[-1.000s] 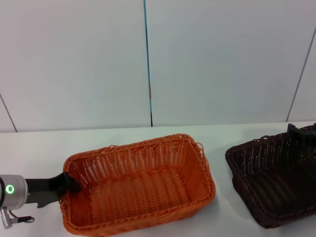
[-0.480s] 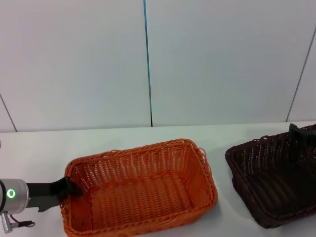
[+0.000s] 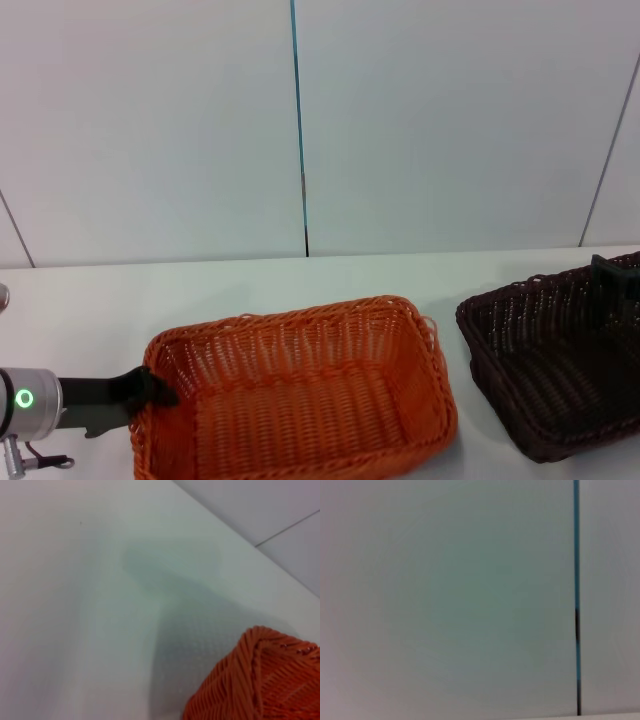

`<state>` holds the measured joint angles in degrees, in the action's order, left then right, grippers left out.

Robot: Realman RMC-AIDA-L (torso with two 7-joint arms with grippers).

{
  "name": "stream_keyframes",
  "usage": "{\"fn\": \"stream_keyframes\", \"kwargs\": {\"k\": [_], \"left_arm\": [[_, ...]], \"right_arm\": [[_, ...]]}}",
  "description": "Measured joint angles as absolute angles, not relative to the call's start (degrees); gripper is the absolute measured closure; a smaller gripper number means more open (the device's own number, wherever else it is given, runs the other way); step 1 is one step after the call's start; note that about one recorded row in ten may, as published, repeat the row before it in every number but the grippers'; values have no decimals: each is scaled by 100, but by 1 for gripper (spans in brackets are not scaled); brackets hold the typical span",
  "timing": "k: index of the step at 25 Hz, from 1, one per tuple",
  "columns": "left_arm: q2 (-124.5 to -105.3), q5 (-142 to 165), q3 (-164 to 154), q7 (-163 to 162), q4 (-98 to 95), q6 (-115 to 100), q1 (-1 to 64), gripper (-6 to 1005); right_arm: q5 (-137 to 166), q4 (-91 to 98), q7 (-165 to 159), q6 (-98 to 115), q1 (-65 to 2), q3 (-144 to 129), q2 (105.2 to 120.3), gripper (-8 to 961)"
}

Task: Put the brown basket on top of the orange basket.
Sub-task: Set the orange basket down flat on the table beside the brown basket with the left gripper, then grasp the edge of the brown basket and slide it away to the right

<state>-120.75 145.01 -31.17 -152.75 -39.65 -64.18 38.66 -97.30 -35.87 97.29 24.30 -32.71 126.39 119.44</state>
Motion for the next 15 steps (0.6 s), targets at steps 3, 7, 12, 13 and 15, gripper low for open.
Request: {"fn": "stream_keyframes", "kwargs": {"k": [3,7,12,13,15], "left_arm": [[-12089,14465,-3102,-15275,-3978,-6353,3855,840],[-12101,14301,-3099,-15234,-3969,-6278,3813,791],[-12107,14133,-3097,-15208,-3988,-6174,3742,597],[-12106,14113,-3095,-15207,-3989,-6157,3725,565],[-12105,14108,-3094,-15206,-3990,-6154,3720,502]], "right_arm": [[-9730,-3584,9729,2426,-3261,12639,11944,205],[-9730,-3577,9729,2425,-3253,12628,11944,206],[-9730,-3576,9729,2425,-3251,12614,11944,207],[-9730,-3576,9729,2425,-3252,12613,11944,207],[-9730,-3576,9729,2425,-3252,12612,11944,207]]}}
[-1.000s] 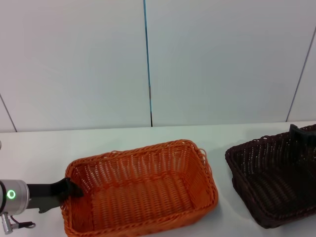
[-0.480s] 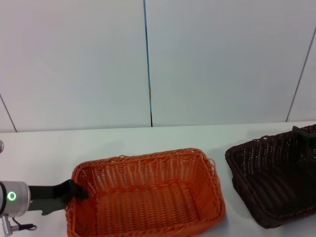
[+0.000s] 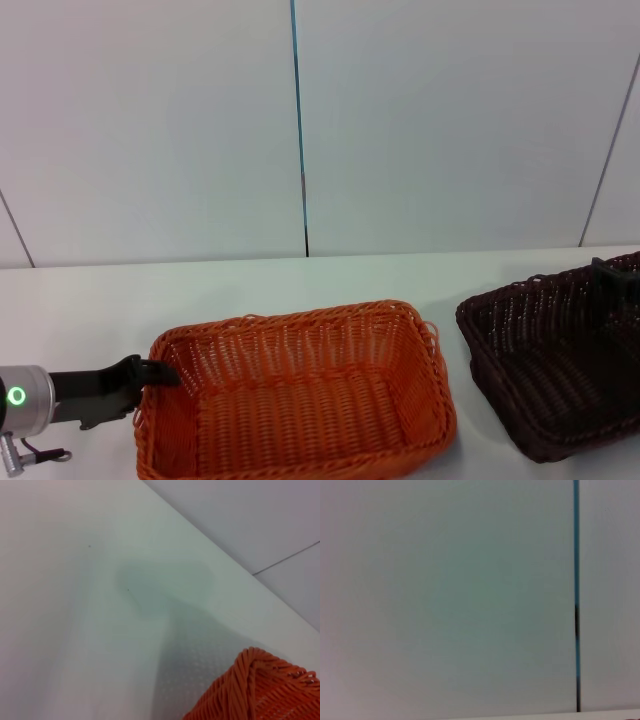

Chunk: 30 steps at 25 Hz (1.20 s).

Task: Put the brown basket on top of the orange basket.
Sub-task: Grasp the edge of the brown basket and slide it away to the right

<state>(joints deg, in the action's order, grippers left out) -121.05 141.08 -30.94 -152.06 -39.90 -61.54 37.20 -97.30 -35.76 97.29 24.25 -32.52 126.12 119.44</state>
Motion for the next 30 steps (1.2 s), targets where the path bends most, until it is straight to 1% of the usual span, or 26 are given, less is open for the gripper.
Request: {"fn": "stream_keyframes", "kwargs": {"k": [15,20,29,30], "left_arm": [[-12065,14108,-3107,-15187,-4301,-6306,3625,509],[-12008,14108,-3106,-15187,-4474,-6582,3581,509],[-12004,13344,-3092,-14559,-5131,-6749,3269,509],[-12003,13178,-3076,-14373,-5208,-6691,3215,494]], "right_arm": [[-9730,-3577,9721,2426,-3267,12632,11944,209],[-9743,-3577,9713,2426,-3271,12639,11944,210],[-9758,-3577,9712,2426,-3295,12615,11952,212],[-9759,-3577,9712,2426,-3295,12615,11953,212]]}}
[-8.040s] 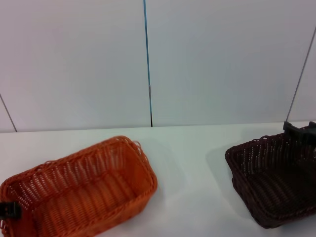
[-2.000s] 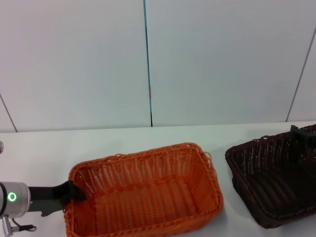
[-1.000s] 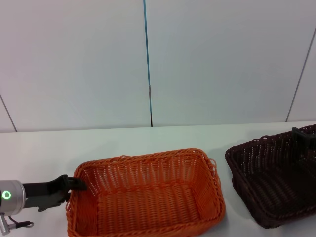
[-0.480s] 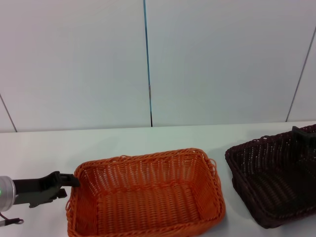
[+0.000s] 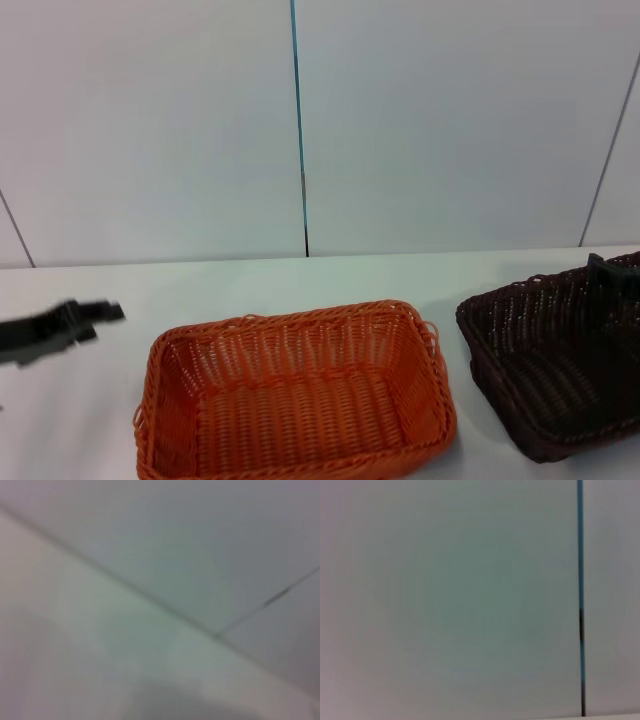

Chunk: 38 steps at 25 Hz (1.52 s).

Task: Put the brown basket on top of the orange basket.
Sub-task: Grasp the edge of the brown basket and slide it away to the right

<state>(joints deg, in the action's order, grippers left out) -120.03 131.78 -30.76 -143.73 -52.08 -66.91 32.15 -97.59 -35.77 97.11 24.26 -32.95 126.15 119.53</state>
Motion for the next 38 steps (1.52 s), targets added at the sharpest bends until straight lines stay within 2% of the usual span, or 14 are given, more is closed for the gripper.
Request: {"fn": "stream_keyframes", "kwargs": {"k": [10,21,31,38], "left_arm": [[-12073,11765,-2780,-11617,-5322,-5223,2810,325],[-12236,10875,-2799,-9101,-4671,-2899,2802,99],[-12178,10441,-2779,-8082,-3914,-2206,2848,106],[-12174,10298,-2777,-7815,-3790,-2038,2857,106]], "right_arm": [[-9743,-3577,9712,2529,-3264,12603,11953,213],[-9757,-3716,9675,2934,-3169,12605,11947,215],[-9779,-4064,9285,3251,-2956,12671,11942,216],[-9711,-4620,8445,3462,-2671,12693,11873,218]]}}
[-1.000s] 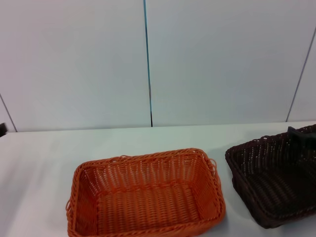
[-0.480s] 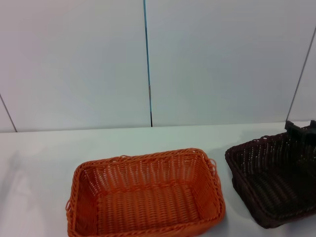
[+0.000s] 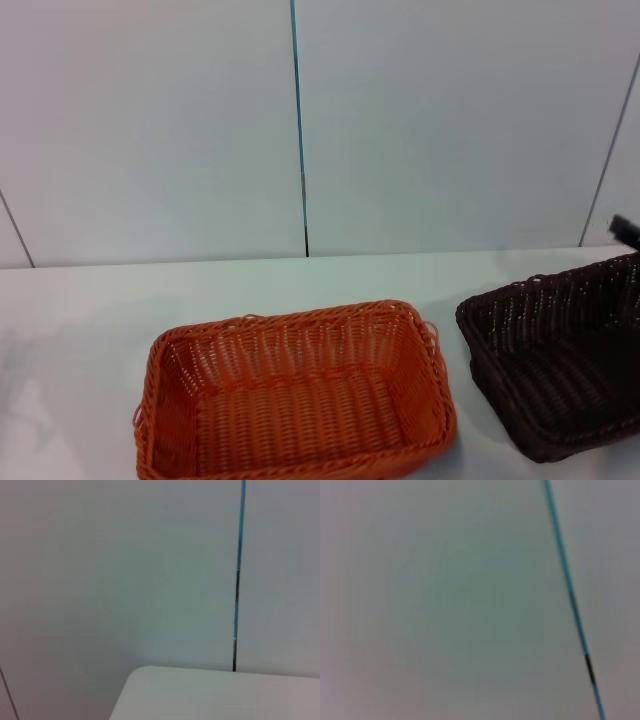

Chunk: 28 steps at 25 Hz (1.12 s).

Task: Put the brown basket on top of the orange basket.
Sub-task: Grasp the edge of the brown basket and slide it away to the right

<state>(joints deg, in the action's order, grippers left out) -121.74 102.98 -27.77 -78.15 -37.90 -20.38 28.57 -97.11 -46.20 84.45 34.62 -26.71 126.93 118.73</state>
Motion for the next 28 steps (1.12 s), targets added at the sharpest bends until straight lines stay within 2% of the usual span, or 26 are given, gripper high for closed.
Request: {"fn": "stream_keyframes", "kwargs": {"k": [4,12,18,28], "left_arm": [[-12172,9974,-2776,-7420,-3678,-2026,2862,106],[-12164,9439,-2775,-6801,-3501,-2044,2865,105],[-12146,9415,-2762,-6754,-3455,-2054,2858,105],[-12129,9412,-2763,-6733,-3361,-2058,2835,106]], "right_arm": [[-9106,-5200,7540,3487,-2422,12696,11829,218],[-7139,-5613,5542,4076,-2472,13124,11496,219],[-5948,-5688,4635,4756,-2779,13731,11273,220],[-3676,-5490,3604,5425,-3624,14158,10995,222]]}}
